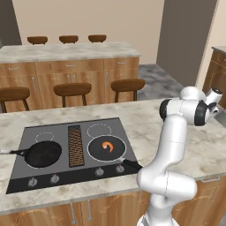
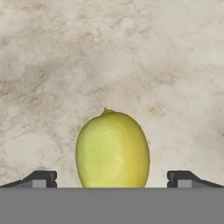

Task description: Place both pans onto different burners. Then place the lemon and the shrimp on different pans.

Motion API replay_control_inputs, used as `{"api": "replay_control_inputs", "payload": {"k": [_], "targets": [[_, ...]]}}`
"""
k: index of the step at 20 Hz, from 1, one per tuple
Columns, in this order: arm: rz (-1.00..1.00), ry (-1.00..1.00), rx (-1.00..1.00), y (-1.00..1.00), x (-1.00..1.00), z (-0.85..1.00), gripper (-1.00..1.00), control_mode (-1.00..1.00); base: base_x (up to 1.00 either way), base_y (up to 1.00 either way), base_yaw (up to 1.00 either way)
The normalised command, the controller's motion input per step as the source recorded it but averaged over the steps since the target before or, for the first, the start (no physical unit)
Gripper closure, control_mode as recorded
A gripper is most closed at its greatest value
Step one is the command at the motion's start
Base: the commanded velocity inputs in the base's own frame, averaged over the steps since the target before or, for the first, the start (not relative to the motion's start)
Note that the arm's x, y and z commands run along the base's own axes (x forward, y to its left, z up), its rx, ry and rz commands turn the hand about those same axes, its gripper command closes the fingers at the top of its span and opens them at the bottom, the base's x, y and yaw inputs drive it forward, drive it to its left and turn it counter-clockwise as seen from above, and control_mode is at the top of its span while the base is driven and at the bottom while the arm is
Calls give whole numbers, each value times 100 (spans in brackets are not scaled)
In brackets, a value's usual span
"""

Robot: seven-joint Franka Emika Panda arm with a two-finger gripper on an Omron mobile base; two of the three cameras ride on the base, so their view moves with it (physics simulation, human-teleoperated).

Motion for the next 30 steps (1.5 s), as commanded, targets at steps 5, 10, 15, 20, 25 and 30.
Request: {"api": "replay_control_inputs", "payload": {"k": [5,10,15,20,25,30], "targets": [[0,0,0,0,8,-16,-100,-100,0,0,0],[0,0,0,0,2,-7,100,-100,0,0,0],[-1,0,0,2,-2,4,100,-100,0,0,0],[-3,-1,0,35,-13,76,100,-100,0,0,0],[-4,0,-2,65,-24,93,100,-100,0,0,0],[-1,2,-1,86,-87,61,100,-100,0,0,0]]}}
